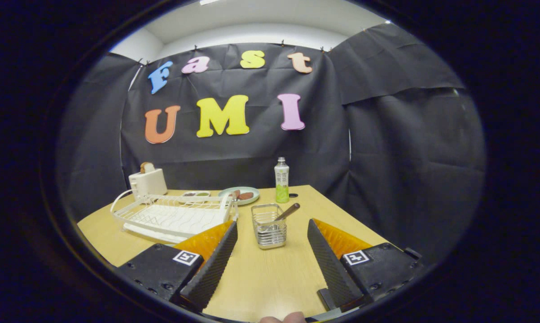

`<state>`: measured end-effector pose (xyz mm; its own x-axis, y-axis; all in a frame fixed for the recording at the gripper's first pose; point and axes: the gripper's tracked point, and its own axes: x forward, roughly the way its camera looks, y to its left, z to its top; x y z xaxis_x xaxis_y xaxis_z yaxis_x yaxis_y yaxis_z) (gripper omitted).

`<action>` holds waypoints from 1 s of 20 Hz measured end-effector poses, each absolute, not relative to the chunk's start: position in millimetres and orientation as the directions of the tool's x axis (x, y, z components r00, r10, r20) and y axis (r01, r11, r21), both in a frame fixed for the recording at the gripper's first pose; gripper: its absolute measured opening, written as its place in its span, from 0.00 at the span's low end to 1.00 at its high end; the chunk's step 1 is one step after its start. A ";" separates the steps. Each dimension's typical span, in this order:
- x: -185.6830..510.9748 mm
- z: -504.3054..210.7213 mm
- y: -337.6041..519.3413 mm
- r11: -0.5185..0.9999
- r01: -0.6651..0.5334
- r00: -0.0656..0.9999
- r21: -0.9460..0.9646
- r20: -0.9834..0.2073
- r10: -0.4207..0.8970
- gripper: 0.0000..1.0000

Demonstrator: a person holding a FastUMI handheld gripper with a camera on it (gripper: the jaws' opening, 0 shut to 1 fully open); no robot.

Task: Take the plate from the dish rack, then take the spoon from the basket and place it into the plate.

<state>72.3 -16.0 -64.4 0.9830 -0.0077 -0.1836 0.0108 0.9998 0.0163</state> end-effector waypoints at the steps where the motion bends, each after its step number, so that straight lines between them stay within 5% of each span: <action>1: 82.0 -70.2 -19.9 0.999 0.013 0.983 0.030 -0.184 -0.007 1.00; 13: 198.2 -96.2 -32.7 0.998 -0.008 0.975 0.061 -0.223 0.021 1.00; 20: 215.4 -97.0 -23.4 0.994 -0.041 0.969 0.104 -0.239 0.065 0.64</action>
